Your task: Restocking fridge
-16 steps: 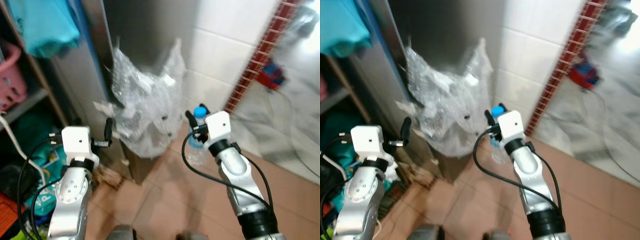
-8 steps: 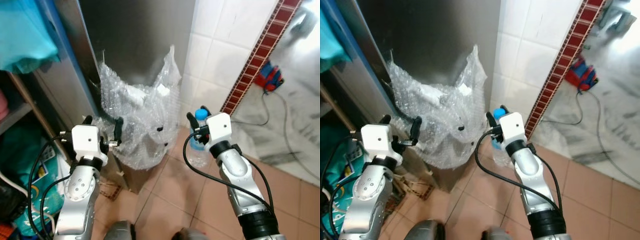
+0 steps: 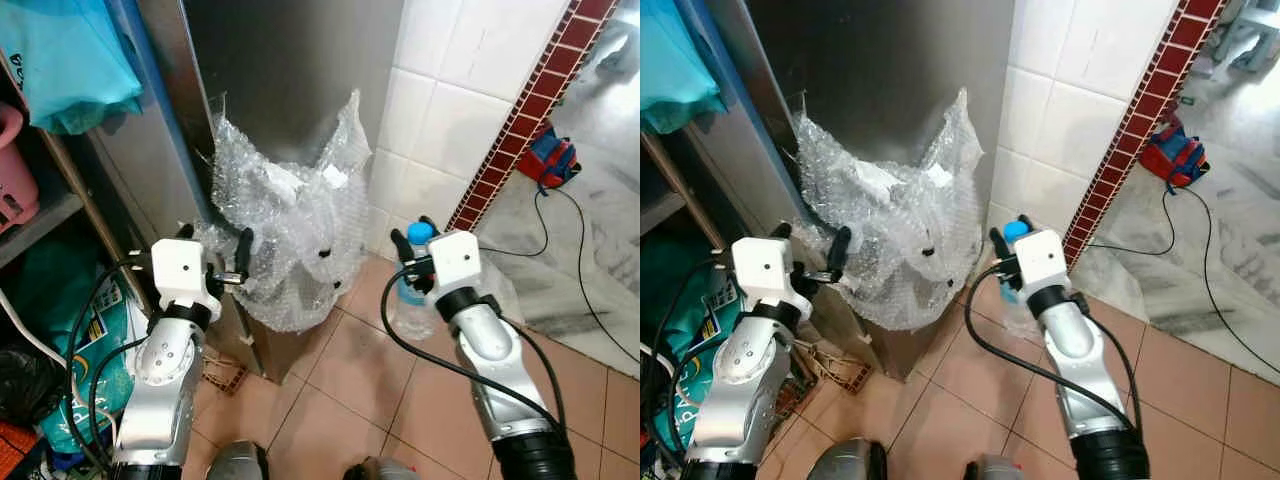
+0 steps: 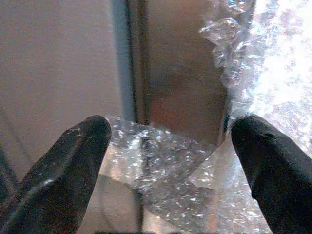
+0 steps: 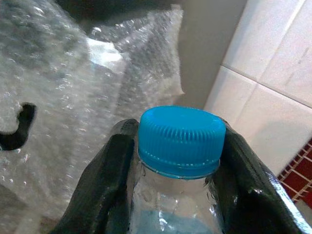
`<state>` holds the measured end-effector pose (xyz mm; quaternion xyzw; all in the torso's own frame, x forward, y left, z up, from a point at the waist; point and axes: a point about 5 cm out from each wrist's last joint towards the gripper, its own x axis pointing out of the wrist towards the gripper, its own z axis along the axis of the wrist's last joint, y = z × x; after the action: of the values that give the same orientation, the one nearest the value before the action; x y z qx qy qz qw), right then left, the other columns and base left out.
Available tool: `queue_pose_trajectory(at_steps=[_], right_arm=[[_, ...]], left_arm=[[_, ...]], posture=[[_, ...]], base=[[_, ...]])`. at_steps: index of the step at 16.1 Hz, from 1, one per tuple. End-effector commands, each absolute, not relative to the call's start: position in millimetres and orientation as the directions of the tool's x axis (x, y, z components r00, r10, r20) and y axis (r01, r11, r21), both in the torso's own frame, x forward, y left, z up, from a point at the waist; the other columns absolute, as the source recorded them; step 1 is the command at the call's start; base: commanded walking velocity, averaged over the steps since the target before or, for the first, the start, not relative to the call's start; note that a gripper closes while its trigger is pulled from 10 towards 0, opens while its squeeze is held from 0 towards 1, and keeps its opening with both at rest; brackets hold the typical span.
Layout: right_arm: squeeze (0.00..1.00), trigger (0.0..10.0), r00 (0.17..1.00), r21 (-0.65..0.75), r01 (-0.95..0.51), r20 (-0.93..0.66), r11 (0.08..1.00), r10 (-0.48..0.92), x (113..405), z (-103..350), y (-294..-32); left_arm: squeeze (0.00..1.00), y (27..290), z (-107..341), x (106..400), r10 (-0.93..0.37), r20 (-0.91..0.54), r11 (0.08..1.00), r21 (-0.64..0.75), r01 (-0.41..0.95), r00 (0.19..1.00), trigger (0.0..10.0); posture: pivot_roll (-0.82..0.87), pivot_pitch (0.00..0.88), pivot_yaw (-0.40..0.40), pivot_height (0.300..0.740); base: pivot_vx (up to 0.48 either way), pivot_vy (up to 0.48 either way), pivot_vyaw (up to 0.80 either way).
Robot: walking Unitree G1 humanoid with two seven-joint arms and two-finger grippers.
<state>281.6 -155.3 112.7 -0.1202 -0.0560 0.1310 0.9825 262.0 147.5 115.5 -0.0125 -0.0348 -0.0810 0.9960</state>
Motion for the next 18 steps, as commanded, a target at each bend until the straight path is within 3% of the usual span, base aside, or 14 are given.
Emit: queue_pose_trajectory(at_steps=[1, 4, 10, 18], right_arm=[[0.00, 10.0, 0.963, -0.250, -0.215, 0.106, 0.944, 0.247, 283, 119, -160], [0.00, 10.0, 0.943, -0.264, -0.268, 0.122, 0.926, 0.308, 286, 124, -142], [0.00, 10.0, 0.948, -0.289, -0.239, 0.135, 0.927, 0.287, 281, 129, -147], [0.00, 10.0, 0.964, -0.287, -0.185, 0.135, 0.940, 0.231, 277, 127, -153]], left_arm=[[0.00, 140, 116, 263, -0.212, 0.057, 0.977, -0.024, 0.214, 0.976, 10.0], [0.00, 141, 122, 267, -0.198, 0.096, 0.979, -0.022, 0.201, 0.975, 10.0], [0.00, 150, 129, 287, -0.135, 0.128, 0.990, -0.023, 0.139, 0.983, 10.0], [0.00, 109, 125, 304, -0.337, 0.082, 0.931, -0.120, 0.345, 0.938, 10.0]], posture=[[0.05, 0.088, -0.034, 0.740], [0.04, 0.093, -0.041, 0.740], [0.01, 0.114, -0.010, 0.740], [0.00, 0.108, 0.012, 0.740]], base=[[0.000, 0.000, 0.00], [0.000, 0.000, 0.00], [0.000, 0.000, 0.00], [0.000, 0.000, 0.00]])
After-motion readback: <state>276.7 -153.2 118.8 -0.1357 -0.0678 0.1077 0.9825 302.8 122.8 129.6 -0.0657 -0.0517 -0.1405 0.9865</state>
